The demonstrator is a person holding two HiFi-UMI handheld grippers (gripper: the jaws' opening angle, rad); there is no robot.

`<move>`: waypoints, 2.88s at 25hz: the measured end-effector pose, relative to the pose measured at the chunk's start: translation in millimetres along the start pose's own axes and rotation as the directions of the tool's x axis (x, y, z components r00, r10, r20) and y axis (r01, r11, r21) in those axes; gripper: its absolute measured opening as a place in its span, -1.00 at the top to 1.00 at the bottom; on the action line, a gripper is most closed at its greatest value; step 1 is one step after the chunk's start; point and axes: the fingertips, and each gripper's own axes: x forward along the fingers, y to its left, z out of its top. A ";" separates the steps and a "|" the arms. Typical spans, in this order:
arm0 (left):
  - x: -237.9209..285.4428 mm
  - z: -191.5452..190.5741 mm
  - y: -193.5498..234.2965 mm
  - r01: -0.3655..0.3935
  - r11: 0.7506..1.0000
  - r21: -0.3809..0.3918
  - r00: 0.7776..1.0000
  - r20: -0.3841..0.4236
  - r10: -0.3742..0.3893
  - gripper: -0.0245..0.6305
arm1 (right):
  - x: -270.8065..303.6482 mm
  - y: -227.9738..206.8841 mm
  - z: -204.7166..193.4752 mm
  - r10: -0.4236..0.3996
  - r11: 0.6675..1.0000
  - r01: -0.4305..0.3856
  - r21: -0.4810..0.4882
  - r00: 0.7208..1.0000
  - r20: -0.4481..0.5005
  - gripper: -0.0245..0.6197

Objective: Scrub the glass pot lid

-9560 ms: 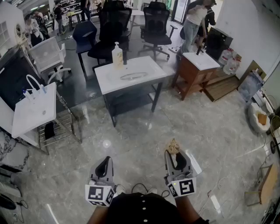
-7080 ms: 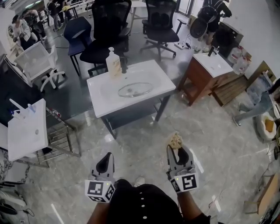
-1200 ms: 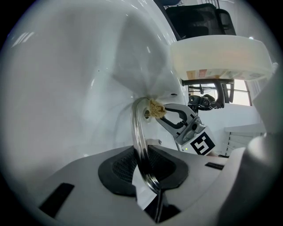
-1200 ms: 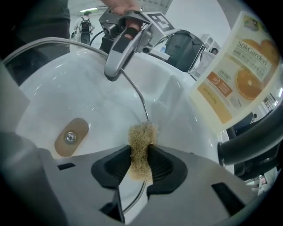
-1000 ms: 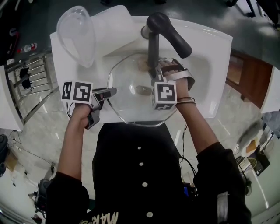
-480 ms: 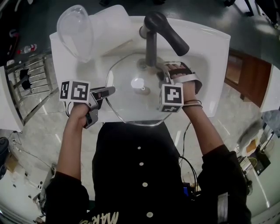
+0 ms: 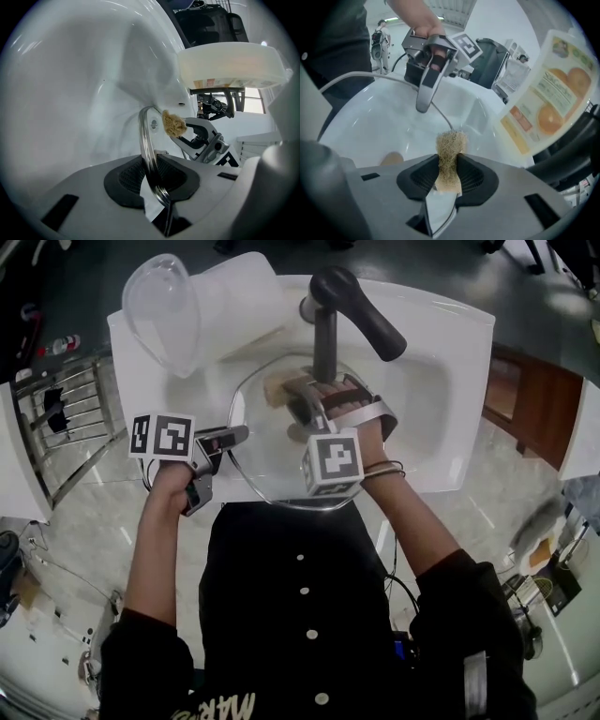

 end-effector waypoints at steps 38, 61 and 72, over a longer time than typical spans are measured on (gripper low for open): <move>0.2 0.1 -0.9 -0.025 0.999 0.031 1.000 -0.011 0.025 0.63 | -65.7 66.3 -116.5 0.252 0.899 -0.347 -0.266 0.909 -0.333 0.53; -1.4 1.6 -4.9 -0.016 0.997 0.077 0.999 -0.037 0.019 0.60 | 12.1 25.5 50.1 0.127 0.955 -0.095 -0.282 0.987 0.098 0.52; -3.3 3.6 -7.3 0.012 0.998 0.060 1.000 -0.018 -0.011 0.60 | -17.6 58.0 15.7 0.252 0.907 -0.226 -0.354 0.967 0.028 0.53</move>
